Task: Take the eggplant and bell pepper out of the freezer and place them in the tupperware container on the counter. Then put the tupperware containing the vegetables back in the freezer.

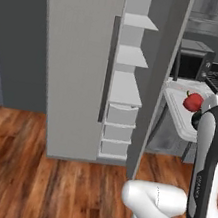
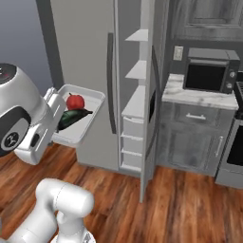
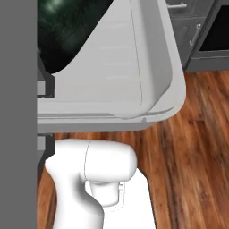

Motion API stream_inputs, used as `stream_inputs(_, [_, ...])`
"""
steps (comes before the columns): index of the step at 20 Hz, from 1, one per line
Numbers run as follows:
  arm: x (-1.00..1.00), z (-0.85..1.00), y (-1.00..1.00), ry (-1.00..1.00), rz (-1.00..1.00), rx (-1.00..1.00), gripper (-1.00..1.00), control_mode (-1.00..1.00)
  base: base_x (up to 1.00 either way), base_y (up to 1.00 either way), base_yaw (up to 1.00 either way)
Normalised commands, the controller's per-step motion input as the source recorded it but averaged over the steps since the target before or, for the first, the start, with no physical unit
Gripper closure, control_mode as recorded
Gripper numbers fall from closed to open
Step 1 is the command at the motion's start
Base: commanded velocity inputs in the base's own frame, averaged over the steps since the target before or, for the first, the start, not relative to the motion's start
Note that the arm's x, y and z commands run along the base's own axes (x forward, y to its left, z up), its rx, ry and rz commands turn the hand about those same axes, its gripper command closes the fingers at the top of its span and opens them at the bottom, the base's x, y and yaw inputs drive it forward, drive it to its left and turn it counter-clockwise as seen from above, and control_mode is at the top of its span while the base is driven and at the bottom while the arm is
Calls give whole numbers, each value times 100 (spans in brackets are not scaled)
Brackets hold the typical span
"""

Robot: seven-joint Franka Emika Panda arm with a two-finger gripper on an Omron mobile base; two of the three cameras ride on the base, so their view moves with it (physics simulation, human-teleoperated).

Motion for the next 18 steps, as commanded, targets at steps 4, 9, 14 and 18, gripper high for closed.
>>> stream_inputs(4, [0,0,0,0,0,0,100,100,23,40,-24])
stream_inputs(9, [0,0,0,0,0,0,100,100,31,44,-21])
stream_inputs(14, [0,0,0,0,0,0,100,100,48,45,-16])
stream_inputs(18, [0,0,0,0,0,0,100,100,73,30,-10])
